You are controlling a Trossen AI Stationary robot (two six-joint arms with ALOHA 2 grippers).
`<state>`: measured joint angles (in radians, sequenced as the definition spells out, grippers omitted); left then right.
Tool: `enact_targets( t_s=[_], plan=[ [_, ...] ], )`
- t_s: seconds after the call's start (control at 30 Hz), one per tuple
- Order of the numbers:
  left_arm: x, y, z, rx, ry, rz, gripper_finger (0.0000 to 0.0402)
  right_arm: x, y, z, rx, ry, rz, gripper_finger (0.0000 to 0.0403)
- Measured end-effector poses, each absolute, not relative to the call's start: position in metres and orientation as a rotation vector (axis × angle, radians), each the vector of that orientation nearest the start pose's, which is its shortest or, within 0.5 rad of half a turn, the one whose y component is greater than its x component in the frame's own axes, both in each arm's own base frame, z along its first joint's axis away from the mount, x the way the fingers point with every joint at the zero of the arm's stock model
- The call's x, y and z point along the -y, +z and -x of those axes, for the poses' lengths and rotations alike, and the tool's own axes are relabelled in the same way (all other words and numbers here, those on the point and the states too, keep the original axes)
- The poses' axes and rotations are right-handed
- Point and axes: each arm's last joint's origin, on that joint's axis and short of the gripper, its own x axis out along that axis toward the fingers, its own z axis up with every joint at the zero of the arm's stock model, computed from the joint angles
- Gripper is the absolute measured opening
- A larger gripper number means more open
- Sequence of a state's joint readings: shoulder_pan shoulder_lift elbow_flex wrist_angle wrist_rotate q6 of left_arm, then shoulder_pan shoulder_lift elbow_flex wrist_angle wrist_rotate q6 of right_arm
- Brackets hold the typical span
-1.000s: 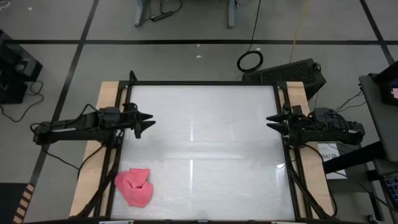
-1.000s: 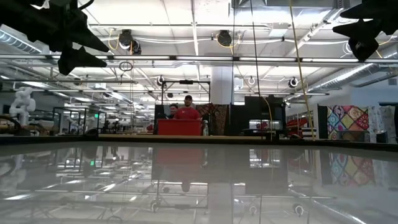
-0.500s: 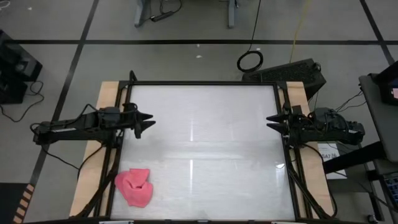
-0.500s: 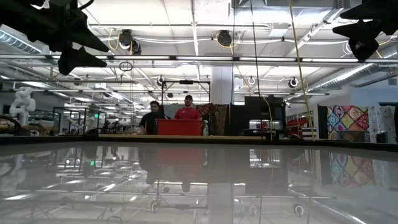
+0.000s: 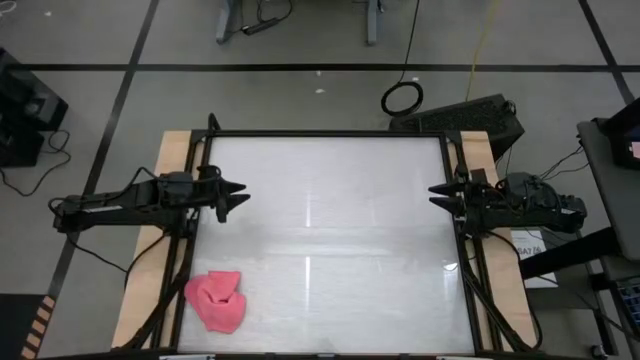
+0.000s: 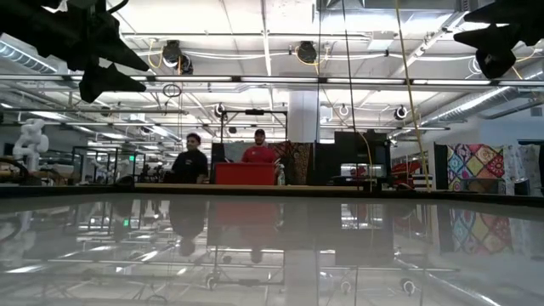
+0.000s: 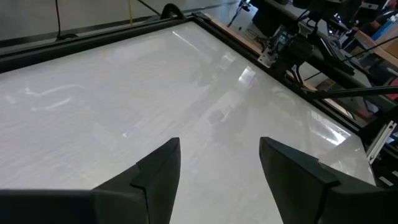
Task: Roll towel
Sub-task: Fold the pink towel
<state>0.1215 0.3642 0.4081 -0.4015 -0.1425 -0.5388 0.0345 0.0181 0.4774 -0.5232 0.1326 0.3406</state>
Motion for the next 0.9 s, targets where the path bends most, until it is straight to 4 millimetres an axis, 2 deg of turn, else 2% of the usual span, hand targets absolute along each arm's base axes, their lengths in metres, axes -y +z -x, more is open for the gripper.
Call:
enact_targets(
  t_s=[0.63, 0.9],
  plan=[
    [-0.0169, 0.2345, -0.1045, -0.279, 0.351, 0.526, 0.0224, 0.0023, 0.2648, -0.0454, -0.044, -0.108, -0.321, 0.0148],
    [-0.0169, 0.2346, -0.1045, -0.279, 0.352, 0.526, 0.0224, 0.0045, 0.265, -0.0451, -0.031, -0.185, -0.307, 0.0148]
  ],
)
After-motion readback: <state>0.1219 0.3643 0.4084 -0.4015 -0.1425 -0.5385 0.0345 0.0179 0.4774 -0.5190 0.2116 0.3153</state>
